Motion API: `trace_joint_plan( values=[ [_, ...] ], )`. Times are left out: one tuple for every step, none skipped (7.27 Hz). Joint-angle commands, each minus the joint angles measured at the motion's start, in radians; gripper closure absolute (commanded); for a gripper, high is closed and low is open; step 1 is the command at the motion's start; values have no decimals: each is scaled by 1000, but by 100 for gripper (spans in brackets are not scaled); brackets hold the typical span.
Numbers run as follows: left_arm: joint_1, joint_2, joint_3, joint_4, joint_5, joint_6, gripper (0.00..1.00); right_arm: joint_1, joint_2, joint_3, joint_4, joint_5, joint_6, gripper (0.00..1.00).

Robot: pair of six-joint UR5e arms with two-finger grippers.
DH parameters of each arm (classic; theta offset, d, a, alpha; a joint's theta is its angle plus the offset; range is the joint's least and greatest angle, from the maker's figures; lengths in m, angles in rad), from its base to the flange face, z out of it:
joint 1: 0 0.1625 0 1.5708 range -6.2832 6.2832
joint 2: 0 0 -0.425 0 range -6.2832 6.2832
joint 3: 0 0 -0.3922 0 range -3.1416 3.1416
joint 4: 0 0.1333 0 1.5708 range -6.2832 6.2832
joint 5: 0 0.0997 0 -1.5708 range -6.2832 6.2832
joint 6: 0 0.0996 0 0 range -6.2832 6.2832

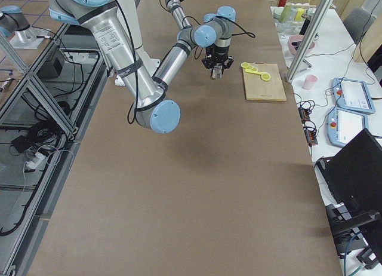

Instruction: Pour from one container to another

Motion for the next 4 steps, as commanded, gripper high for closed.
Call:
trace_joint_plan(
  values=[
    [-1,26,-56,7,2,-6,100,34,-113,27,152,40,88,100],
    [-4,47,-85,4,-1,-15,100,45,-186,29,282,42,171,100],
    [-12,69,-107,0,-2,-33,100,59,-246,26,379,46,234,100],
    [-25,87,-125,-2,-1,-54,100,83,-305,15,467,45,267,100]
  ],
)
